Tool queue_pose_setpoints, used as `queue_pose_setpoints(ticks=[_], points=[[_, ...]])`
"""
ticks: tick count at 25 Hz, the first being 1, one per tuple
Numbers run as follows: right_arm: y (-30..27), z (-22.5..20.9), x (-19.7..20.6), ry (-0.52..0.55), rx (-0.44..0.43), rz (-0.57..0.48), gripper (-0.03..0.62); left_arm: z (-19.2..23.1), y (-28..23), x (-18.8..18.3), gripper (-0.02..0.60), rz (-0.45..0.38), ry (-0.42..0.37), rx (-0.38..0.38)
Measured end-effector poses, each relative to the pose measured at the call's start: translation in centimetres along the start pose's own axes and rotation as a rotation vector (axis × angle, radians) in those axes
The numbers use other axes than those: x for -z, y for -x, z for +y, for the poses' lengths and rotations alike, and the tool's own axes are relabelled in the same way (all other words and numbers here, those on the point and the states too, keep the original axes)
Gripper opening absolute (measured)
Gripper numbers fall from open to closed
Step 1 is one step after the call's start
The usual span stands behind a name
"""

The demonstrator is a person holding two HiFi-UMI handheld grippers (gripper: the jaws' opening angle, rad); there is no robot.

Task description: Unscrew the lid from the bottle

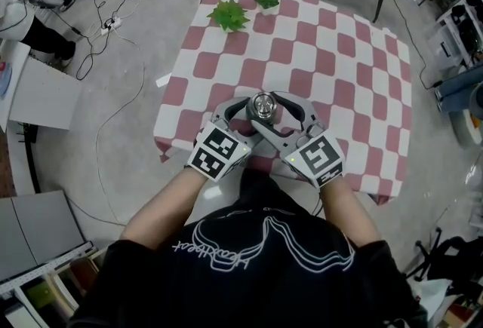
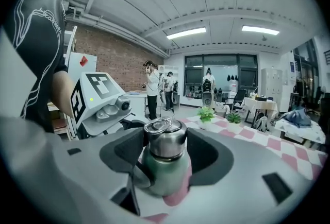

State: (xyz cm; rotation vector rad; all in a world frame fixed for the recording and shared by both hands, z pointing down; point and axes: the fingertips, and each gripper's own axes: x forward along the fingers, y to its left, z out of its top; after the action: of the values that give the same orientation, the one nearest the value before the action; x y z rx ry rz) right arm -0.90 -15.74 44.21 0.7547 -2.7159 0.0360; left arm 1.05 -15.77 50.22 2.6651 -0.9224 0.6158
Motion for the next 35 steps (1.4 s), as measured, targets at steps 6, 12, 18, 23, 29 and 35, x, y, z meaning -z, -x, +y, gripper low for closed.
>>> queue_pose_setpoints(ticks=[6, 12, 18, 23, 29, 35], points=[[-0.1, -0.2, 0.0, -0.007, 0.019, -0.003, 0.249, 0.0, 0.1, 0.0, 0.333, 0.001, 0.001, -0.009], [-0.1, -0.1, 0.0, -0.009, -0.004, 0.003, 0.247, 0.0, 0.1, 0.0, 0.333, -0.008, -0.011, 0.005], [-0.1, -0.2, 0.2, -0.005, -0.059, 0.015, 0.245, 0.0, 0.0, 0.0, 0.333, -0.006, -0.048, 0.057], [0.0, -0.4, 0.2, 0.021, -0.119, 0.043, 0.245, 0.0, -0.2, -0.1, 0.333, 0.004, -0.091, 0.120], [0.0, -0.6, 0.3, 0.031, -0.204, 0.056, 0.245, 0.0, -0.3, -0.2, 0.333, 0.023, -0.151, 0.222], [-0.1, -1.1, 0.4, 0.071, -0.255, 0.085, 0.245, 0.2, -0.6, -0.3, 0.333, 0.055, -0.197, 0.333]])
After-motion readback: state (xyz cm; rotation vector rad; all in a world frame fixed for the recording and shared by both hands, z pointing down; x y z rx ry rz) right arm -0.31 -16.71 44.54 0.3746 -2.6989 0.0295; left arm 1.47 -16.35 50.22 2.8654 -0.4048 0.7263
